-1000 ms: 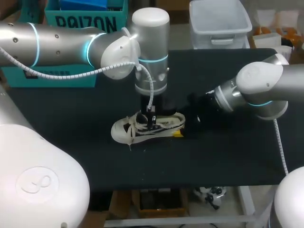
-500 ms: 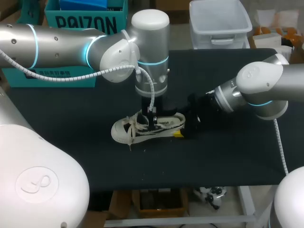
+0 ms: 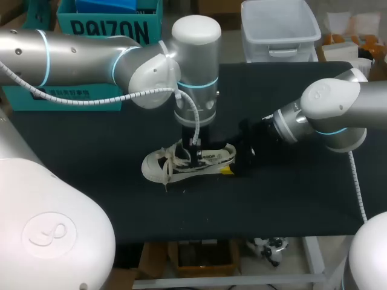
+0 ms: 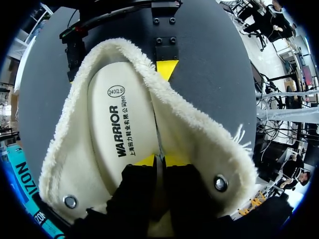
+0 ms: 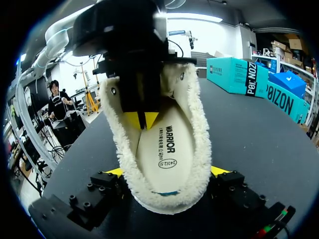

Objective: Open the shoe tongue, take the insole out of the shoe, put the insole back into the shoe, and pack the shoe into the shoebox

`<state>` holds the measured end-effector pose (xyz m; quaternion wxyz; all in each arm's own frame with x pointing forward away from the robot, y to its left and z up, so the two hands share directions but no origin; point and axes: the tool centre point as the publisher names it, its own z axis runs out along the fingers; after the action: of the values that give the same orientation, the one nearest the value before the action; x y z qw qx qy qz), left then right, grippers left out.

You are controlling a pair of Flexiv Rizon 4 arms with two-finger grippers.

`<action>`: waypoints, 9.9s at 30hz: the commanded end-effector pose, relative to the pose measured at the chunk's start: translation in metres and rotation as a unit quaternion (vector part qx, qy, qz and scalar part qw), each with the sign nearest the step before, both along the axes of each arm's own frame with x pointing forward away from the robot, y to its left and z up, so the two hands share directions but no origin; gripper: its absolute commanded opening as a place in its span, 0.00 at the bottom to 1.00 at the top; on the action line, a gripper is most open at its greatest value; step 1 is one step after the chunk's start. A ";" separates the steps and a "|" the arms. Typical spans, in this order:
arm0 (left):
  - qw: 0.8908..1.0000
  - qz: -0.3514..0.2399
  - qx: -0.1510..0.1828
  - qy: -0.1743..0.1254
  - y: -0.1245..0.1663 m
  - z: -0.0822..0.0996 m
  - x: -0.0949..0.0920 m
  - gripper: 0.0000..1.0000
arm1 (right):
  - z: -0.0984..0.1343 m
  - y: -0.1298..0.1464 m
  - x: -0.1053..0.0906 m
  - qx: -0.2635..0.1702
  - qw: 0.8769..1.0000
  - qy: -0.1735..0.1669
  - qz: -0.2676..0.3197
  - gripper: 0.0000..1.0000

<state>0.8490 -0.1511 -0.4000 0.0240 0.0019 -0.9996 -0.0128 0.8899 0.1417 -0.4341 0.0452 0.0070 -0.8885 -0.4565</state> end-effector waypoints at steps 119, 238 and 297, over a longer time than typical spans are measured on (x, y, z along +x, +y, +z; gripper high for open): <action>0.993 -0.076 -0.046 0.080 -0.018 0.021 0.029 0.00 | -0.008 0.000 0.002 0.002 1.000 0.001 0.000 0.00; 0.985 -0.033 -0.061 -0.158 -0.023 -0.055 0.123 0.00 | -0.008 0.000 0.002 0.002 1.000 0.001 0.000 0.00; 0.951 -0.160 -0.258 0.053 -0.051 0.123 0.022 0.00 | -0.008 0.000 0.002 0.002 1.000 0.001 0.000 0.00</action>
<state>0.8800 -0.2112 -0.2877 0.0846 -0.1655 -0.9541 0.2350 0.8939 0.1393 -0.4335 0.0457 0.0061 -0.8881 -0.4573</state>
